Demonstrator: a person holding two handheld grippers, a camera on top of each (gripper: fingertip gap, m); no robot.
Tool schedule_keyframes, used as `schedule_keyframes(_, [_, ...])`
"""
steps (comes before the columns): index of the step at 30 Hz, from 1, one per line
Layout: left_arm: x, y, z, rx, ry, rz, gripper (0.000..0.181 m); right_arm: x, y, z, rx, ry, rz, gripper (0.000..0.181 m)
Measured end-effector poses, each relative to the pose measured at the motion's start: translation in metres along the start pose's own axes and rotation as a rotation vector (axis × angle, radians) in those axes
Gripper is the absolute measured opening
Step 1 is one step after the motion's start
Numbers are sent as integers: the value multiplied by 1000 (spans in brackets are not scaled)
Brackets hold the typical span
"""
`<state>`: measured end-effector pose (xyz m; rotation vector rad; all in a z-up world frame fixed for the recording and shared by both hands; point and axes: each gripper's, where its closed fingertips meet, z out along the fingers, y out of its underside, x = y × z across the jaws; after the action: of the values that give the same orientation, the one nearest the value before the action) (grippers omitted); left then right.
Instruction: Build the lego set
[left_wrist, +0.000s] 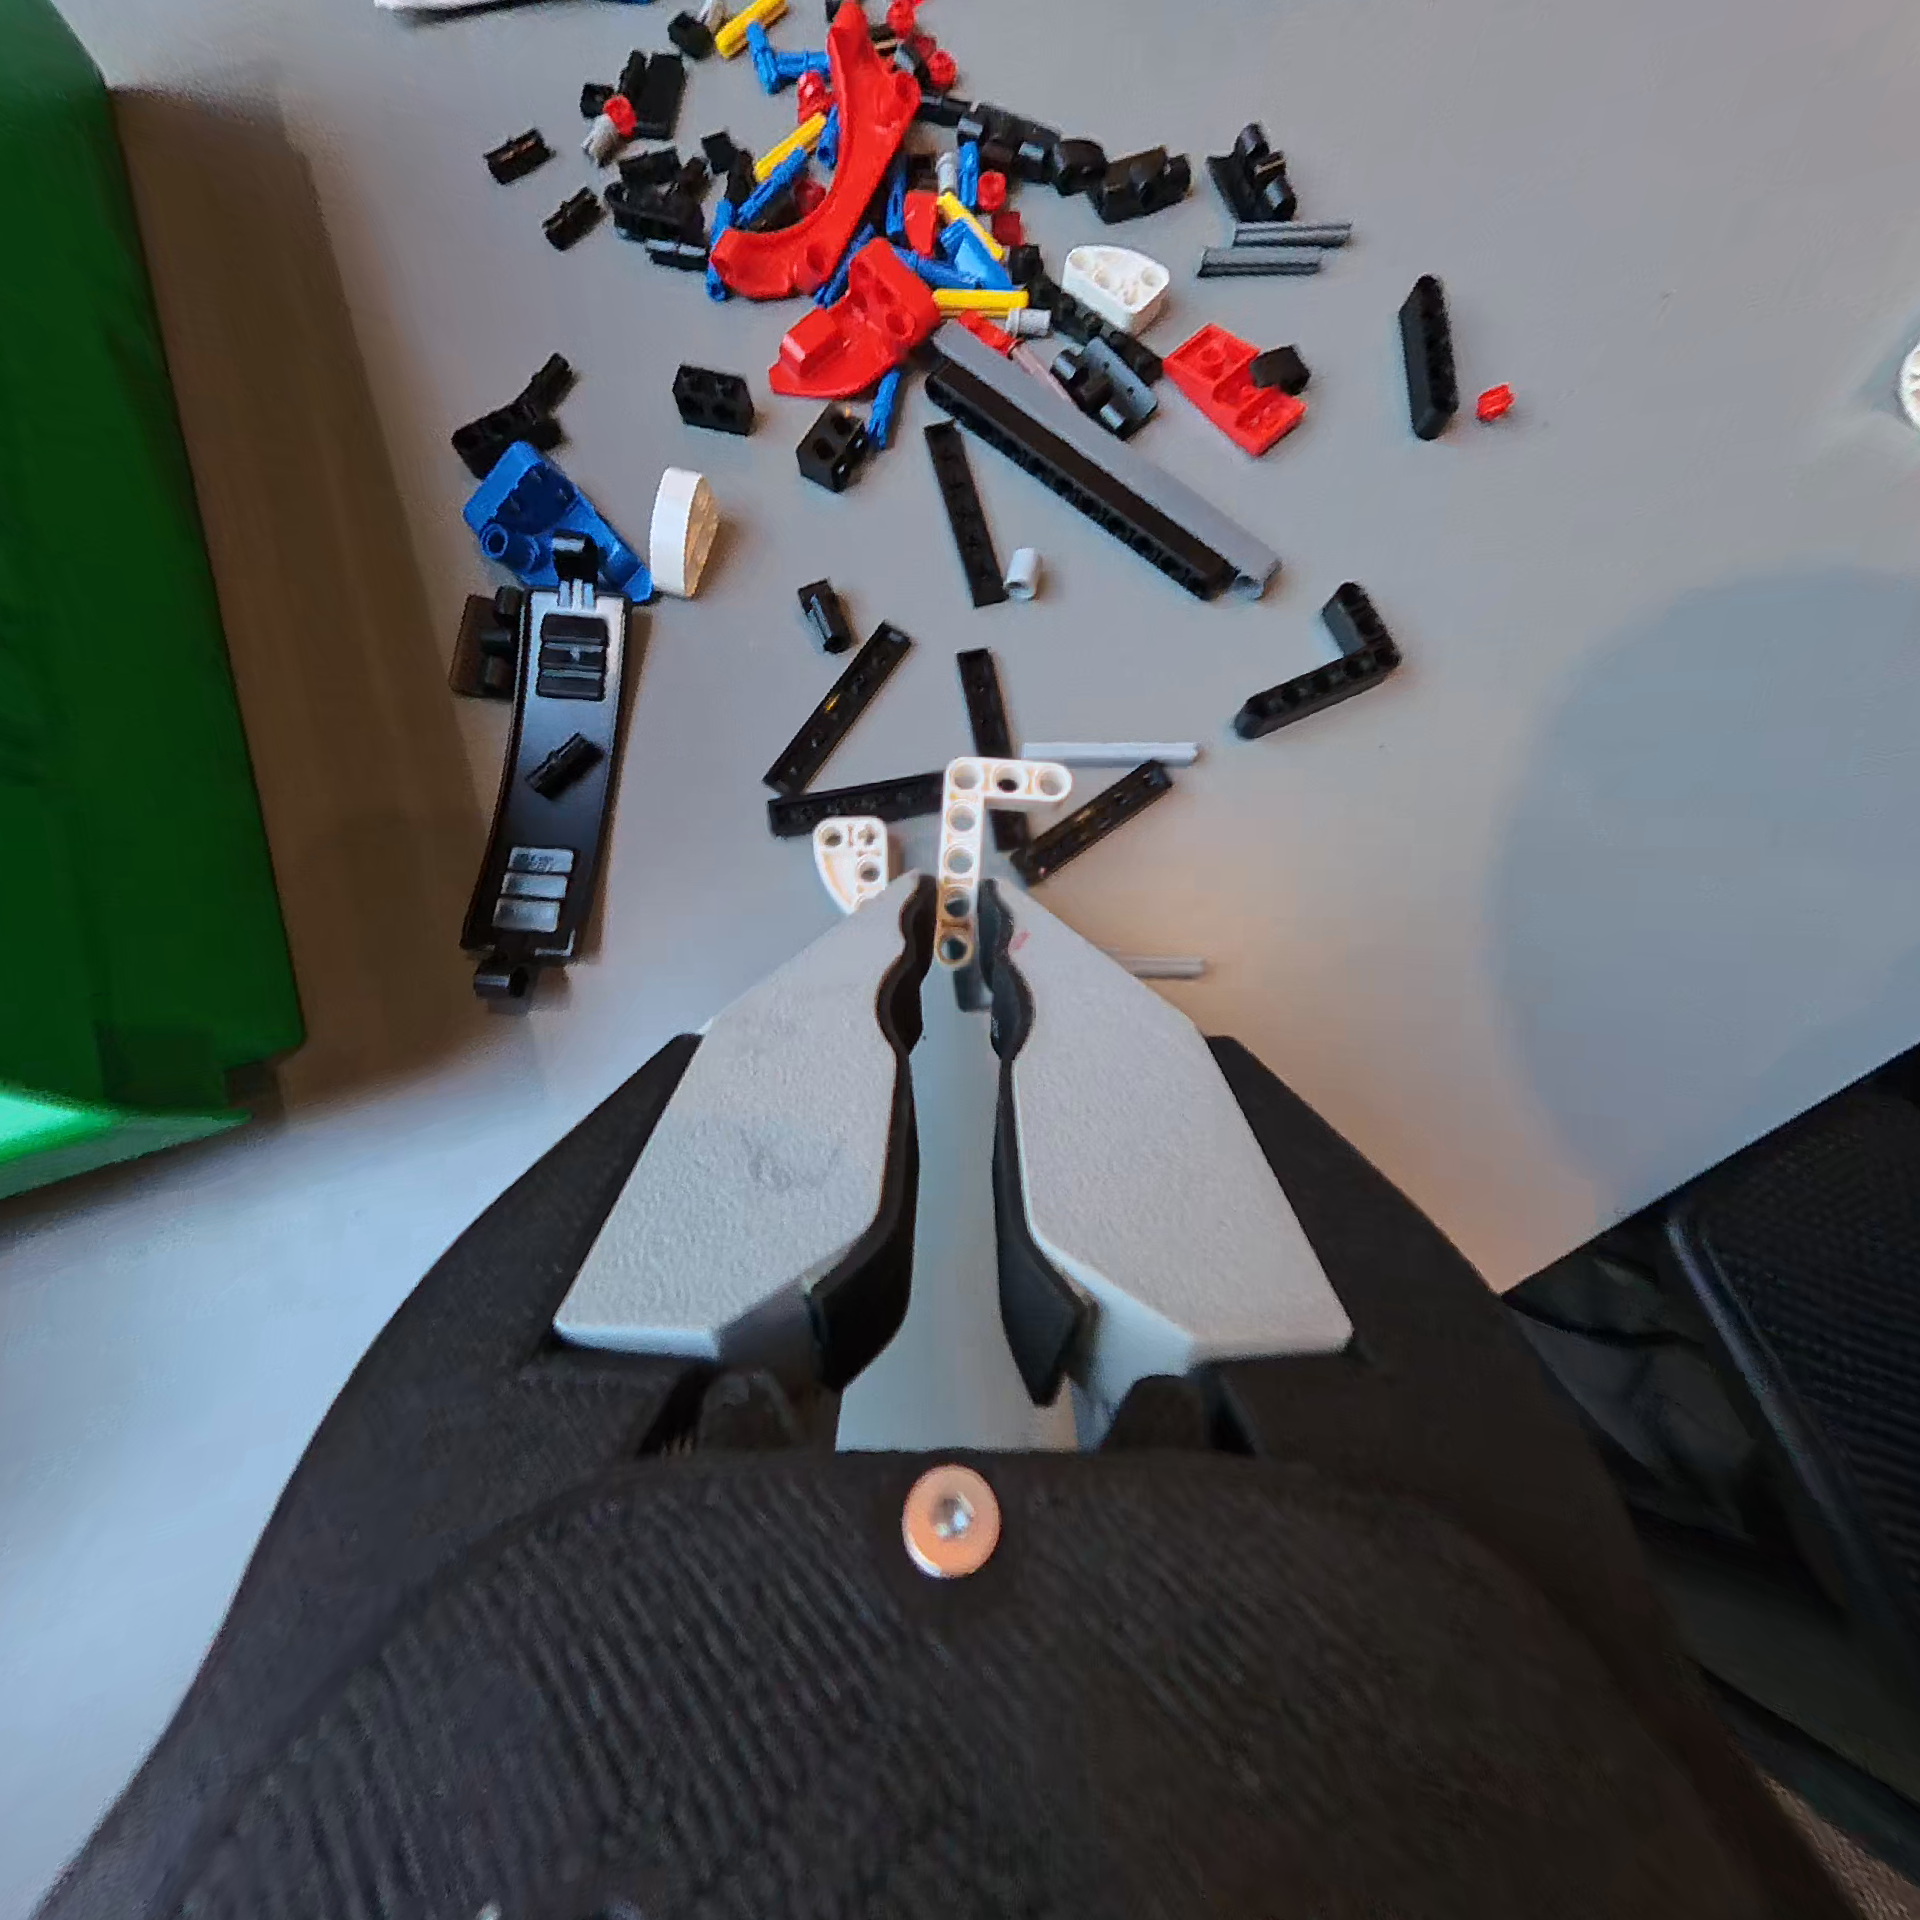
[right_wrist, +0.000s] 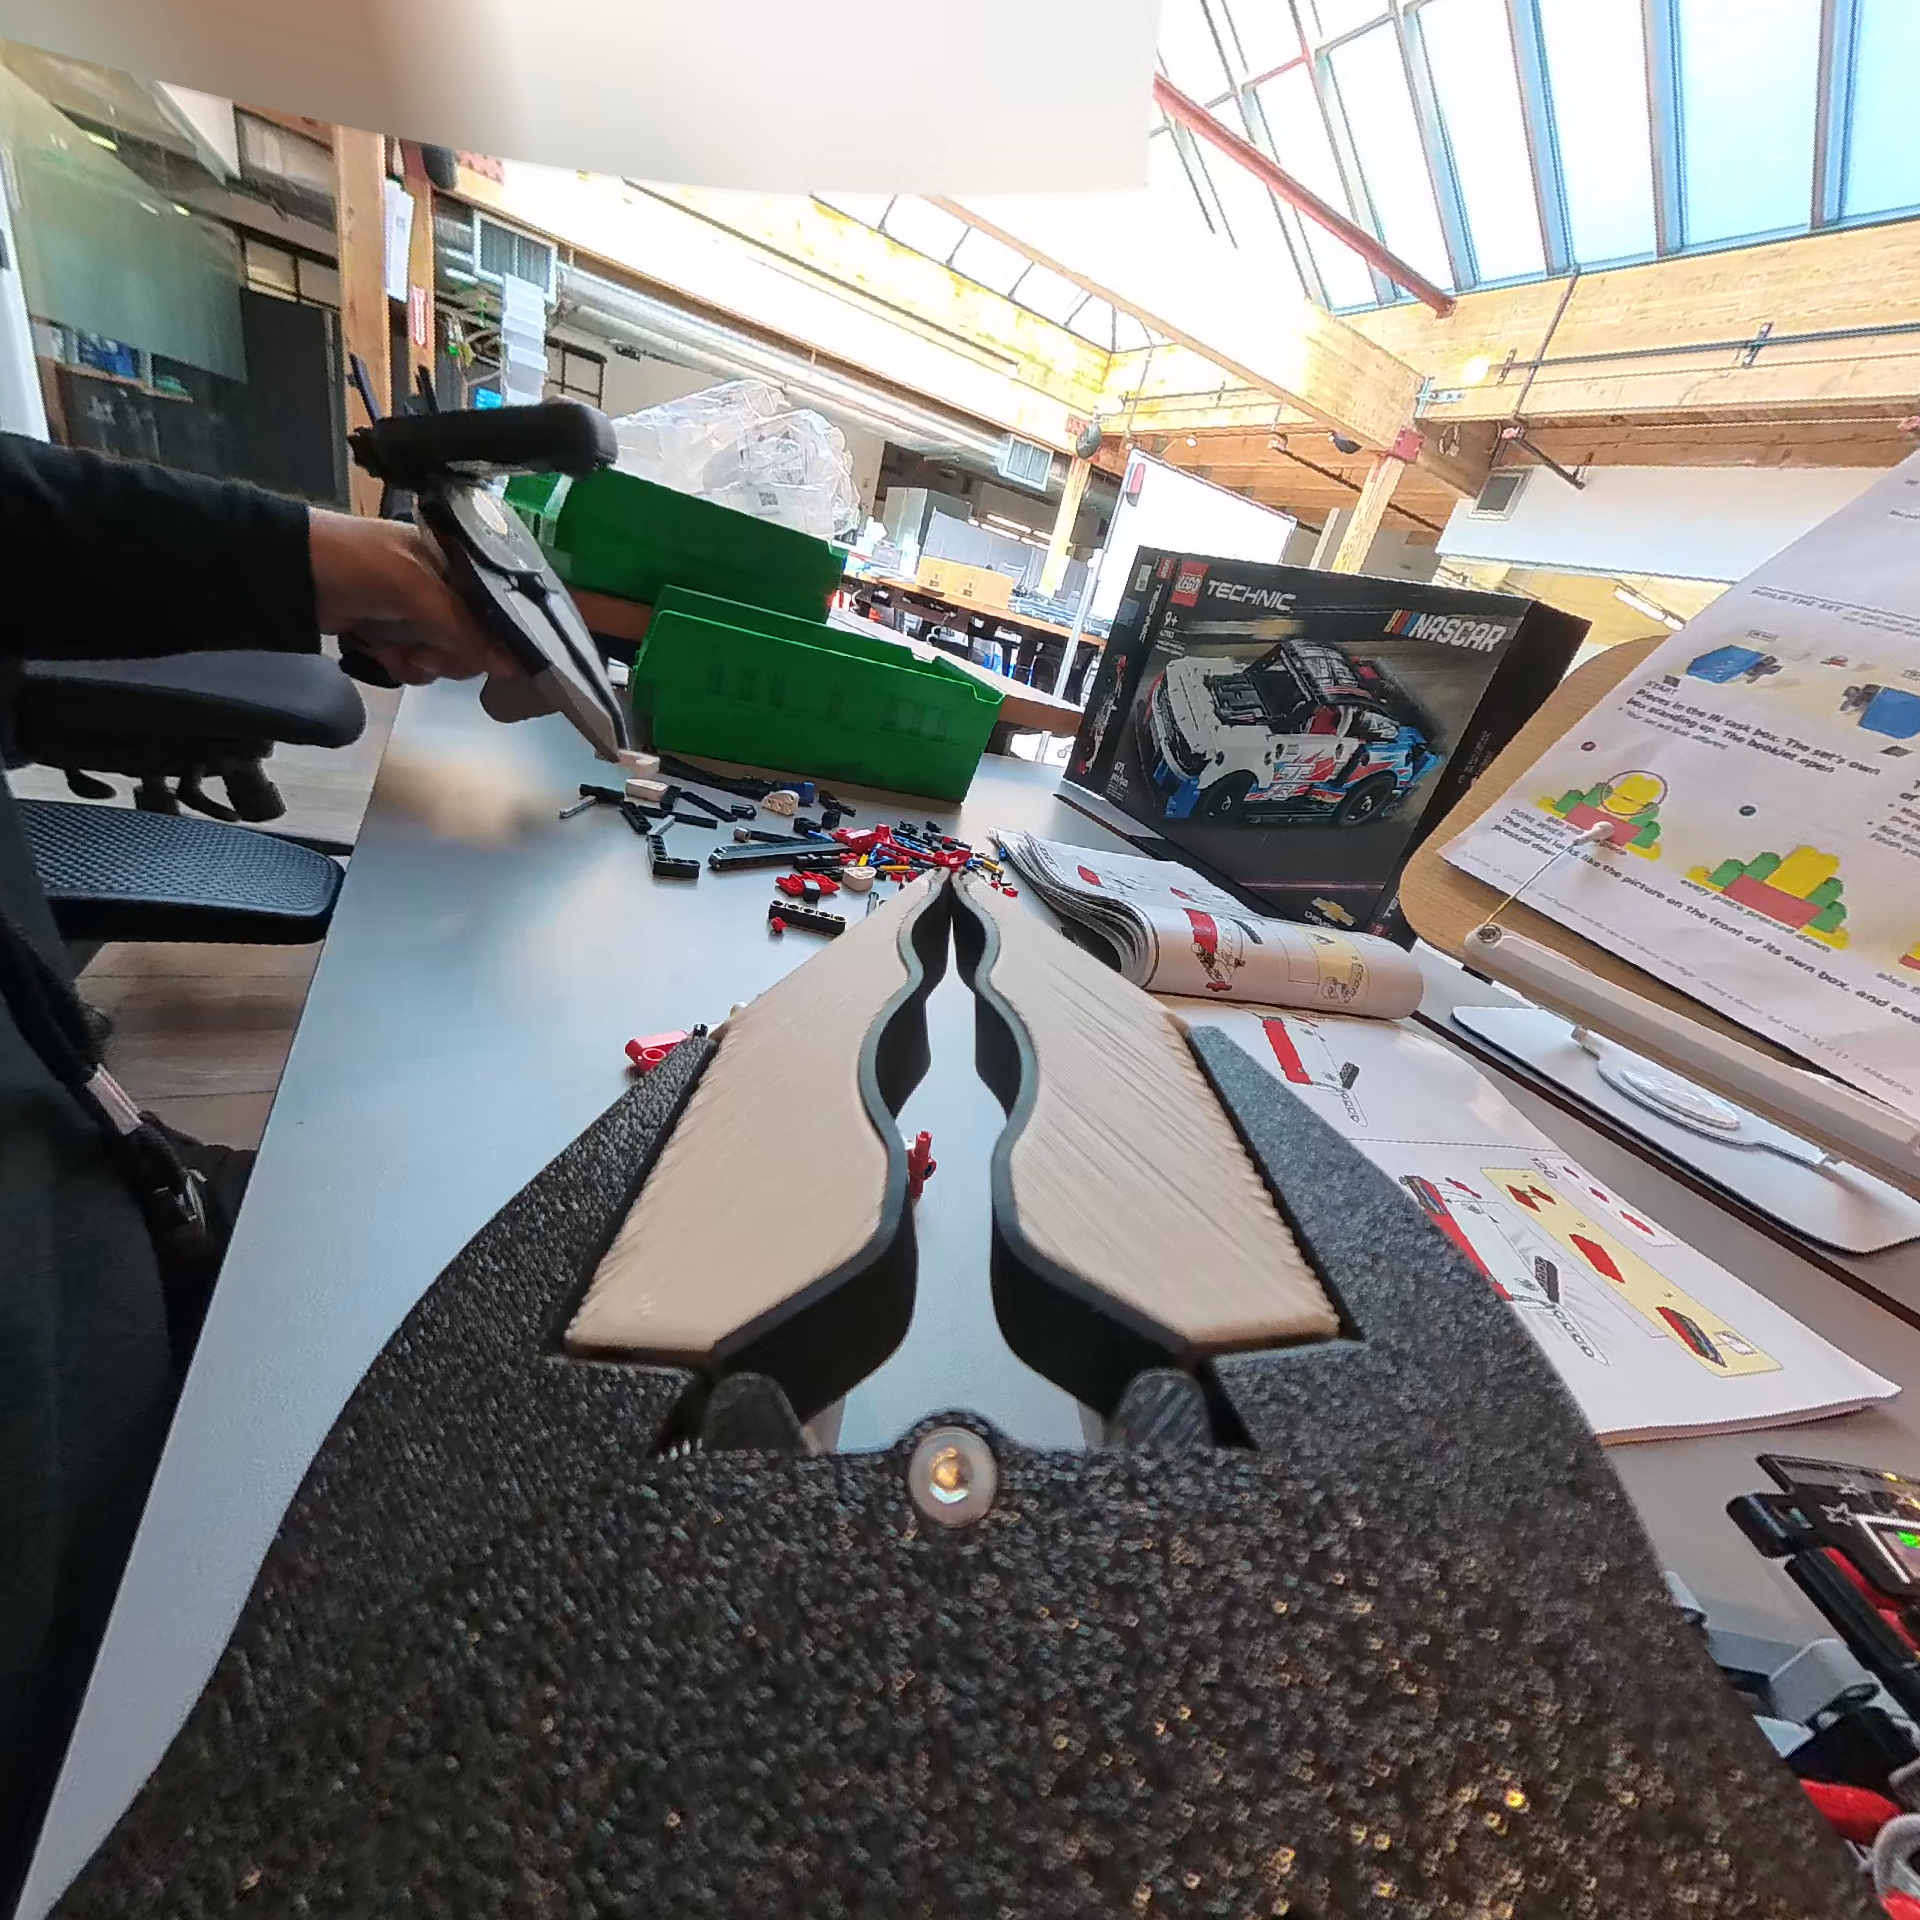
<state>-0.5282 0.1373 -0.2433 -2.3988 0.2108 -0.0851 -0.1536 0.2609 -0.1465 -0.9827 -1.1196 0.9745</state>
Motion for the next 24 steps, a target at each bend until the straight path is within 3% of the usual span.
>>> schedule_keyframes(6, [48, -53, 14, 81, 76, 112, 5, 0, 1, 1, -4, 0, -5, 0])
schedule_keyframes(14, [158, -147, 95, 139, 346, 277, 5, -1, 1, 0, -8, 7, -22, 0])
schedule_keyframes(17, [190, -157, 129, 83, 382, 348, 5, 0, 1, -1, -8, 17, -27, 0])
schedule_keyframes(20, [203, -146, 162, -12, 381, 387, 4, 2, 0, -2, -4, 21, -17, 0])
schedule_keyframes(24, [209, -147, 164, 7, 417, 365, 11, 3, -1, -3, 3, 19, -4, 0])
